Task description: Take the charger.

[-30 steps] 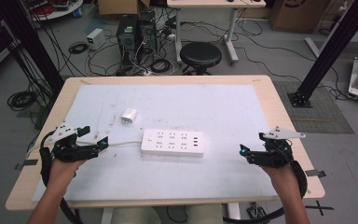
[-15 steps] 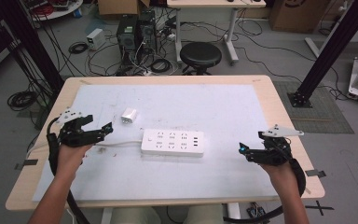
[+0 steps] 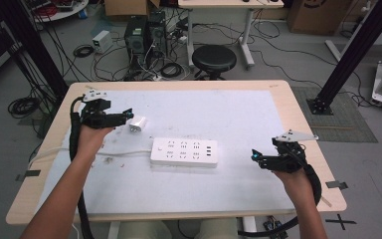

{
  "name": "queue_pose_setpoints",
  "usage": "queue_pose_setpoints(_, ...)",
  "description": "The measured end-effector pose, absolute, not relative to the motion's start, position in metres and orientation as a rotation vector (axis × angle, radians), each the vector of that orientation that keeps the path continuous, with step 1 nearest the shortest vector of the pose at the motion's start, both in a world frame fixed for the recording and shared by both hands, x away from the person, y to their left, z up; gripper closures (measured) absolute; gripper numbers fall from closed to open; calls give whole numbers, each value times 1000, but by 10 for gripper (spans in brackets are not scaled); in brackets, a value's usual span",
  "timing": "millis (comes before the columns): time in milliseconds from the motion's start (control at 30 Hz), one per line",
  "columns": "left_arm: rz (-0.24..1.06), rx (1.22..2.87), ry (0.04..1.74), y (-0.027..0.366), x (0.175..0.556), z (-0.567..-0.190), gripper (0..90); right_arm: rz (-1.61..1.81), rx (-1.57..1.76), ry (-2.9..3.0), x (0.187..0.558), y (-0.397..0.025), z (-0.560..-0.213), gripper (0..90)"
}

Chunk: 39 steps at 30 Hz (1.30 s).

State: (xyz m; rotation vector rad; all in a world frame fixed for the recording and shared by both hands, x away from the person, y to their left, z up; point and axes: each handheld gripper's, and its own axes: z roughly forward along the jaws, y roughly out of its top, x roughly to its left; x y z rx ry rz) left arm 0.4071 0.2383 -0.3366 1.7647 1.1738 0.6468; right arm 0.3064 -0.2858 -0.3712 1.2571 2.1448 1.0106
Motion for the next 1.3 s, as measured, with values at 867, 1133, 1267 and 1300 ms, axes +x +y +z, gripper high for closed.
queue_pose_setpoints(867,505,1893,1331,215,472,-410,130,989,1284,2156,313,-288,-380,168)
queue_pose_setpoints(1133,482,1956,1374,212,479,-426,130,984,1298,2166,316,-286,-385,168)
queue_pose_setpoints(1267,496,1987,1377,210,479,-431,133,988,1287,2170,316,-286,-386,168)
queue_pose_setpoints(1300,491,1999,1388,210,480,-435,158,983,1292,2173,316,-286,-387,168)
